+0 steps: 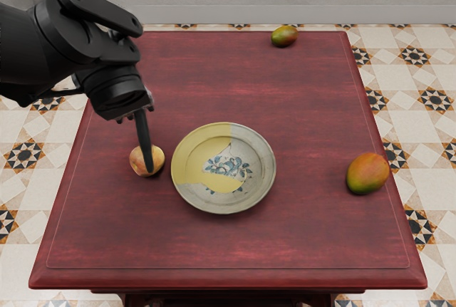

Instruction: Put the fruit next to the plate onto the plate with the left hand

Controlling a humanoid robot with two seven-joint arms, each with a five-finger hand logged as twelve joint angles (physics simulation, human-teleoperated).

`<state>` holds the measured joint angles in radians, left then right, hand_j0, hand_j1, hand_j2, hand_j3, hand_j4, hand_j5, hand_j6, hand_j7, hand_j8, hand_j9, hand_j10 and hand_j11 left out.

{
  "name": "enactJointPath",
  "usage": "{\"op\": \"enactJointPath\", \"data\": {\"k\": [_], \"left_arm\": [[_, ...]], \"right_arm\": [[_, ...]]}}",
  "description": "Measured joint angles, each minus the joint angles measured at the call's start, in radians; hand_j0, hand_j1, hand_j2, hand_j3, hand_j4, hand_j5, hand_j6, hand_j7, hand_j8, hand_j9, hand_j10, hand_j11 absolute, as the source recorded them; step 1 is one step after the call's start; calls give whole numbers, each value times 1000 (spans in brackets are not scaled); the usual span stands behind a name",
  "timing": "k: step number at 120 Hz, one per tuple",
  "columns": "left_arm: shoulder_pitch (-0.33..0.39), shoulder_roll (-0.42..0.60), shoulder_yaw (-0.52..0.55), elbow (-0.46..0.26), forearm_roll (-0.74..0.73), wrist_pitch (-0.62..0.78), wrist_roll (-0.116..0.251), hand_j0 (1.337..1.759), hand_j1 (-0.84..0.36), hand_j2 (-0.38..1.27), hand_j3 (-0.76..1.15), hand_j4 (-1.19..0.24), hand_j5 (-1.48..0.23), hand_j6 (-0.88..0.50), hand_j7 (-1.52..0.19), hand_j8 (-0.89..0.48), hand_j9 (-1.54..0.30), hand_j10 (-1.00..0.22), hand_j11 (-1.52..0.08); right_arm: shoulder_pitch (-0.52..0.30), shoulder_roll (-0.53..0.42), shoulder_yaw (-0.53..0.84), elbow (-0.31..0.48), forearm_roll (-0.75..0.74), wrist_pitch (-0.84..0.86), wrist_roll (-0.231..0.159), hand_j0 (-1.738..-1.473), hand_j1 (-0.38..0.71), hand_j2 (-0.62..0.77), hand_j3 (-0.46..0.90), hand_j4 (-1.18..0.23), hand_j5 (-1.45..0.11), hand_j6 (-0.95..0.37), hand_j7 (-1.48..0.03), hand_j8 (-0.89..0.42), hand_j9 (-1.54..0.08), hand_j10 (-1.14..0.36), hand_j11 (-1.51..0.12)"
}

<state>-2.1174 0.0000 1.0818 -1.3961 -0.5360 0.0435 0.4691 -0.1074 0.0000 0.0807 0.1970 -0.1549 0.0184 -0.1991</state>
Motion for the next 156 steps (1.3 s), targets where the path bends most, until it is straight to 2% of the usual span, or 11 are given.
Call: {"op": "enactJointPath", "data": {"k": [25, 59, 93, 118, 144, 156], "left_arm": [[48, 0, -2, 0, 12, 93, 1, 1658, 349, 0, 0, 0, 0, -1, 0, -1, 0, 0, 0], [102, 0, -31, 8, 49, 124, -8, 1658, 343, 1, 0, -5, -7, -6, -6, -6, -6, -5, -6], [114, 0, -36, 9, 86, 169, -9, 1658, 214, 23, 0, -113, -146, -113, -146, -113, -146, -113, -146], [146, 0, -40, 5, 88, 172, -9, 1658, 175, 29, 0, -145, -188, -146, -188, -146, -188, -145, -188], [146, 0, -63, -2, 88, 209, -7, 1658, 141, 35, 0, -174, -226, -174, -226, -174, -226, -174, -226], [132, 0, -90, -31, 88, 219, -3, 1658, 134, 36, 0, -180, -233, -180, -233, -180, -233, -180, -233]], "right_arm": [[0, 0, 0, 0, 0, 0, 0, -1658, -322, -5, 0, -22, -29, -22, -29, -22, -29, -22, -29], [0, 0, 0, 0, 0, 0, 0, -1658, -322, -5, 0, -22, -29, -22, -29, -22, -29, -22, -29], [0, 0, 0, 0, 0, 0, 0, -1658, -322, -5, 0, -22, -29, -22, -29, -22, -29, -22, -29], [0, 0, 0, 0, 0, 0, 0, -1658, -322, -5, 0, -22, -29, -22, -29, -22, -29, -22, -29], [0, 0, 0, 0, 0, 0, 0, -1658, -322, -5, 0, -22, -29, -22, -29, -22, -29, -22, -29], [0, 0, 0, 0, 0, 0, 0, -1658, -322, -5, 0, -22, -29, -22, -29, -22, -29, -22, -29]]}}
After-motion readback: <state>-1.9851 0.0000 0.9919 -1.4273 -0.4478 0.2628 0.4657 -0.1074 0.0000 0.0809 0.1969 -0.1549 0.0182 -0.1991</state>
